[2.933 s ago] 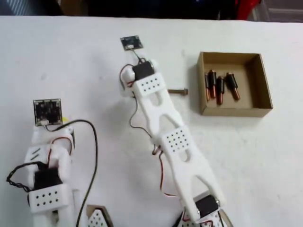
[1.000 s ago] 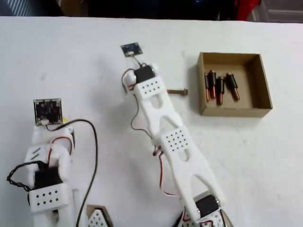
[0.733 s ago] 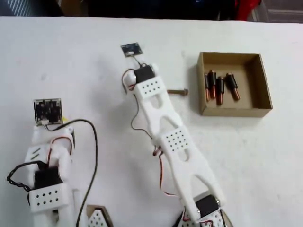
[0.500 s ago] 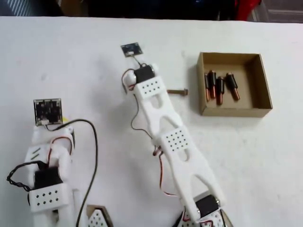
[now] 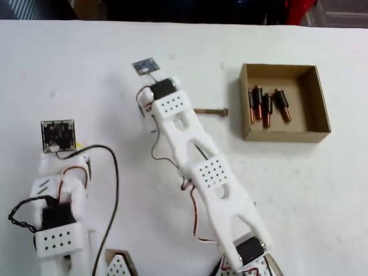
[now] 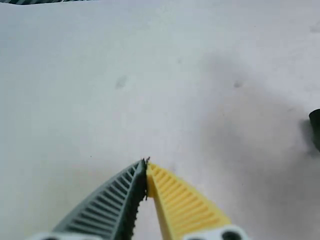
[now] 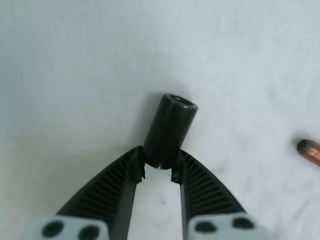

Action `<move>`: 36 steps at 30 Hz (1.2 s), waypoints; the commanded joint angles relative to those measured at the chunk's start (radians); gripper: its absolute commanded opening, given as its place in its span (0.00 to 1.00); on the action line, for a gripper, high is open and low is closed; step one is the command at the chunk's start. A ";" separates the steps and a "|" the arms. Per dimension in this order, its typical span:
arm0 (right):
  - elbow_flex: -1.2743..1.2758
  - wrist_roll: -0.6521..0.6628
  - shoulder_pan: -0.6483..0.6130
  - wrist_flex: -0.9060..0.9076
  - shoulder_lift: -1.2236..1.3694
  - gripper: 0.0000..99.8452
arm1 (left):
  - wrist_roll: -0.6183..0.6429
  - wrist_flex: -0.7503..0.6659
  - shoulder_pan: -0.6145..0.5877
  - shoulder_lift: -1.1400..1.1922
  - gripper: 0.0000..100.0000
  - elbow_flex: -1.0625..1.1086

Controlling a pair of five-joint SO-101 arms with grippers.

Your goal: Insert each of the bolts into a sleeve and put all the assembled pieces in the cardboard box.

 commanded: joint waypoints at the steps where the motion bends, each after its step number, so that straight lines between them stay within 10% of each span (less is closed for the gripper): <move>1: 0.115 0.018 -0.012 0.048 -0.168 0.02 | -0.009 -0.017 -0.004 -0.012 0.03 -0.008; 13: 0.634 0.130 -0.012 0.027 -0.449 0.02 | -0.009 -0.017 -0.004 -0.012 0.03 -0.008; 36: 0.459 0.127 -0.001 0.031 -0.352 0.12 | -0.009 -0.017 -0.004 -0.012 0.03 -0.006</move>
